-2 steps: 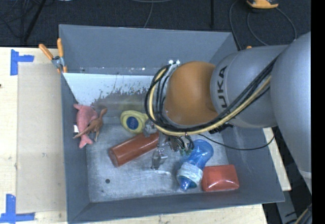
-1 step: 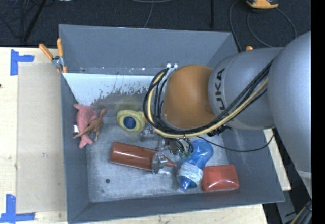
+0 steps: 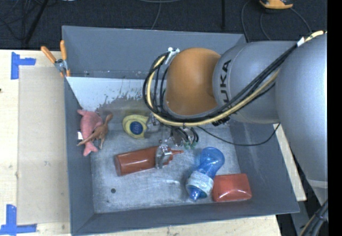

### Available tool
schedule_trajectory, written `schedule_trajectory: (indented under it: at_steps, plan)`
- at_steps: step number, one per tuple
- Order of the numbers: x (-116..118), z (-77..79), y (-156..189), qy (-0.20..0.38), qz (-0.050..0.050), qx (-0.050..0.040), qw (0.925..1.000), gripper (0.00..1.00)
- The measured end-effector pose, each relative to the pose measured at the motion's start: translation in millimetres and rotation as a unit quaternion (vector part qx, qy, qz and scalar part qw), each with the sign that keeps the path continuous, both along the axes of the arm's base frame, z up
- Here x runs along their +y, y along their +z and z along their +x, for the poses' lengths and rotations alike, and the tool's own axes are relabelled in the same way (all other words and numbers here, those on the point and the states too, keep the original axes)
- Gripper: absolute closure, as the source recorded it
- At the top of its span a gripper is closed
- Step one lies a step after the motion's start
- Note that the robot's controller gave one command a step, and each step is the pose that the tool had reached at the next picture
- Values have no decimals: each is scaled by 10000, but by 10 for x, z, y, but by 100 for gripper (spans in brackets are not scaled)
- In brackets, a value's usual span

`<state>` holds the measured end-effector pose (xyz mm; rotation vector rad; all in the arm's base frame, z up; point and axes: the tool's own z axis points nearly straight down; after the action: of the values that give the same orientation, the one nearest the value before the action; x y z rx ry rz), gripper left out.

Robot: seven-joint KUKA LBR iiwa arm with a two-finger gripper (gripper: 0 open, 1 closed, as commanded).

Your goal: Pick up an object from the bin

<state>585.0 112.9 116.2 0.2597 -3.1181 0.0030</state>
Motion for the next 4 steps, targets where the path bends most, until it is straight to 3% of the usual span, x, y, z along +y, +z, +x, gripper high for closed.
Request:
schedule_trajectory:
  at_steps: [1, 2, 4]
  plan:
    - [-206, -354, -419, -764, 14, -69, 9971, 0]
    - [-111, -14, -431, 738, -3, 58, 9973, 100]
    - [-114, -21, -420, 733, 0, 47, 9973, 100]
